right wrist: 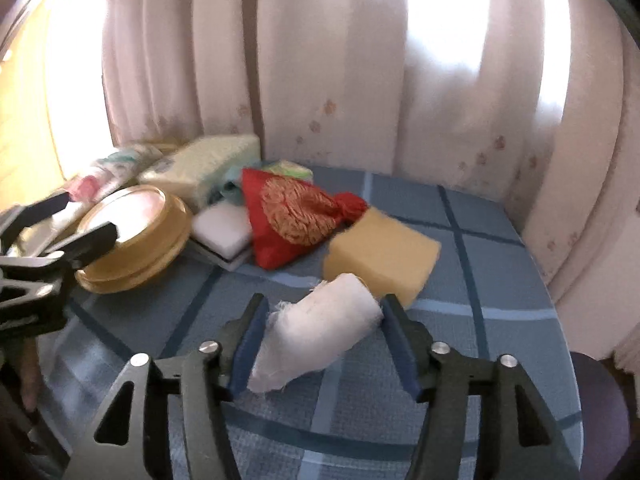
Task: Organize soft objects
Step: 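Lift the gauze roll with the right gripper while the left grasps the red drawstring pouch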
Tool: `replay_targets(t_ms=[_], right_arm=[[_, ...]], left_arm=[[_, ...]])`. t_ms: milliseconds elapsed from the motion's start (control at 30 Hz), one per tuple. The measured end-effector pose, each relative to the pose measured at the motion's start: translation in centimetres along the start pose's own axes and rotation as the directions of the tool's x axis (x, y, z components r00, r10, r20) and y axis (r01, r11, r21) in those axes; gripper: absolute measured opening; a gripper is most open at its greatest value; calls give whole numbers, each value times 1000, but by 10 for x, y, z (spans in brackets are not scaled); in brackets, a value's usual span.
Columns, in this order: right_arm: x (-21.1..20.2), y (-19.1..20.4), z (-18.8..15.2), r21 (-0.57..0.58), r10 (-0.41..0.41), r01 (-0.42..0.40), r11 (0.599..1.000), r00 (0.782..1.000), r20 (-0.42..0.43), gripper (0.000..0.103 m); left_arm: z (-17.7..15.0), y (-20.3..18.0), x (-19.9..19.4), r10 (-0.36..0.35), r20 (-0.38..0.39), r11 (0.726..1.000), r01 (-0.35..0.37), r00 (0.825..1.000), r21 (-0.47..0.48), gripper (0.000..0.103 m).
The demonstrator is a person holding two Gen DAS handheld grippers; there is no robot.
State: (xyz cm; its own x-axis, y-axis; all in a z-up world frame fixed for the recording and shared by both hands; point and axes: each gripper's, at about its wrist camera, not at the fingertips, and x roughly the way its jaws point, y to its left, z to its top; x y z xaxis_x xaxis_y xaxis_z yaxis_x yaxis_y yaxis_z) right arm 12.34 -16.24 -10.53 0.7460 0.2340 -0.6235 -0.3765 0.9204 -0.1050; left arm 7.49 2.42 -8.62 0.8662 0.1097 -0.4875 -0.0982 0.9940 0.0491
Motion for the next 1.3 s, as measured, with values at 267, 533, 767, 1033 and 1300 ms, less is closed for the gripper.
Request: replay_targets(t_ms=[267, 533, 767, 1033, 1300], right_arm=[[13, -18, -1, 205, 32, -14, 979, 996, -86, 65], [-4, -6, -7, 151, 52, -52, 987, 999, 6, 52], [-34, -8, -5, 150, 81, -109, 983, 981, 178, 50], [-45, -36, 17, 224, -102, 39, 974, 955, 278, 50], [-33, -52, 29, 250, -244, 174, 952, 928, 281, 50]], left_arm=[[-1, 2, 0, -7, 2, 1000, 7, 1000, -13, 102], [-1, 4, -1, -8, 10, 1000, 9, 1000, -20, 102], [6, -2, -7, -27, 38, 999, 28, 999, -31, 102], [24, -37, 3, -50, 51, 998, 49, 997, 26, 102], [42, -77, 30, -84, -5, 994, 85, 996, 67, 98]])
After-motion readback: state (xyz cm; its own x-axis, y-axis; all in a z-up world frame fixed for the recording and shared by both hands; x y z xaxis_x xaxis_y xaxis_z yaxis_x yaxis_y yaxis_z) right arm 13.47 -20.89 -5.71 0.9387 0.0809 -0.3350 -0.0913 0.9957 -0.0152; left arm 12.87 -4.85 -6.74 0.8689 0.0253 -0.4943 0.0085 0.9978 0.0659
